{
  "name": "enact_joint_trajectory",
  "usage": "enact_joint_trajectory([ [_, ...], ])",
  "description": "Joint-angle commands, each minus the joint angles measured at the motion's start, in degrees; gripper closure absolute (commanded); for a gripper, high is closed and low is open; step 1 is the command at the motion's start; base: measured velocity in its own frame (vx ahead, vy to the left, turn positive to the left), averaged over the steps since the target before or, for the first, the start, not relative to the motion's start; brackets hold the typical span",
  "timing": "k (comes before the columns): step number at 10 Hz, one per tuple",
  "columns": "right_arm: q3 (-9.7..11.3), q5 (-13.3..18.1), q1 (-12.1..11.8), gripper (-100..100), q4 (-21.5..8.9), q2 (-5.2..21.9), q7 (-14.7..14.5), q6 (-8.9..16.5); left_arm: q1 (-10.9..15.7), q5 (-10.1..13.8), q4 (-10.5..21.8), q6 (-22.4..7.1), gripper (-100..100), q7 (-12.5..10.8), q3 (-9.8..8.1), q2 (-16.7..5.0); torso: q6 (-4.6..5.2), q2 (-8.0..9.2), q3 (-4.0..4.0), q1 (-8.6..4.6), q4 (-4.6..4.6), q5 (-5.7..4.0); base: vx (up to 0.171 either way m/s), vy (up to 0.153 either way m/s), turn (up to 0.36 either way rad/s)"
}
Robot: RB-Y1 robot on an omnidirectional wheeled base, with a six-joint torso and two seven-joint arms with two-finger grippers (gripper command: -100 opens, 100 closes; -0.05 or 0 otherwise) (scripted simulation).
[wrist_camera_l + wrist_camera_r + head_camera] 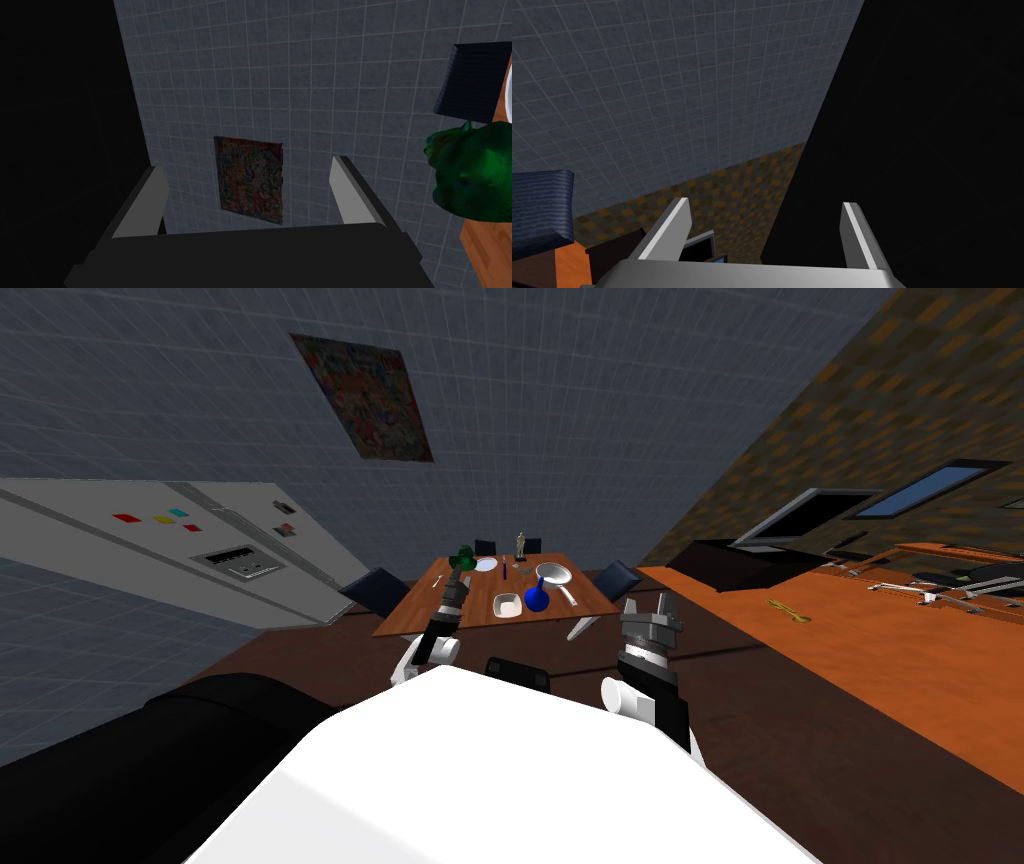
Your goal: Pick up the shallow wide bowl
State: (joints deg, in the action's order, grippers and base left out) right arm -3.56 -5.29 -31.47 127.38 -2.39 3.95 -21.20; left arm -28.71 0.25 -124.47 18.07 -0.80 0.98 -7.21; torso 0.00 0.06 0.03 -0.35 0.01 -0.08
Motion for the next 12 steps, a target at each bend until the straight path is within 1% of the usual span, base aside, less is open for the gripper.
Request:
enact_joint_trajectory([
  [1, 0.0, 0.0, 0.0, 0, 0.0, 0.0, 0.0, 0.0, 0.5, 0.7, 1.2, -2.9, -100, -1.1, -0.86, -1.0, 0.00, 0.00, 0.00, 0.00, 0.00, 0.00, -0.019, -0.112, 0.001],
  [4, 0.0, 0.0, 0.0, 0, 0.0, 0.0, 0.0, 0.0, 1.3, 1.7, 3.8, -8.0, -100, -2.7, -1.78, -1.5, 0.00, -0.02, -0.01, -0.05, 0.00, -0.02, -0.014, -0.110, 0.001],
  [5, 0.0, 0.0, 0.0, 0, 0.0, 0.0, 0.0, 0.0, 1.3, 1.7, 3.8, -8.0, -100, -2.7, -1.78, -1.5, 0.00, 0.01, 0.01, -0.06, 0.00, -0.02, -0.017, -0.075, 0.005],
  [8, 0.0, 0.0, 0.0, 0, 0.0, 0.0, 0.0, 0.0, 2.1, 2.8, 6.5, -13.0, -100, -4.2, -2.70, -1.6, 0.00, -0.03, -0.01, 0.08, 0.00, 0.02, -0.010, -0.076, -0.001],
  [9, 0.0, 0.0, 0.0, 0, 0.0, 0.0, 0.0, 0.0, 2.1, 2.8, 6.5, -13.3, -100, -4.2, -2.70, -1.6, 0.00, -0.04, -0.02, 0.02, 0.00, 0.00, -0.007, -0.086, 0.003],
  [12, 0.0, 0.0, 0.0, 0, 0.0, 0.0, 0.0, 0.0, 3.0, 3.8, 9.3, -18.6, -100, -5.3, -3.51, -1.4, 0.00, -0.06, -0.03, 0.05, -0.01, 0.00, -0.003, -0.089, 0.003],
])
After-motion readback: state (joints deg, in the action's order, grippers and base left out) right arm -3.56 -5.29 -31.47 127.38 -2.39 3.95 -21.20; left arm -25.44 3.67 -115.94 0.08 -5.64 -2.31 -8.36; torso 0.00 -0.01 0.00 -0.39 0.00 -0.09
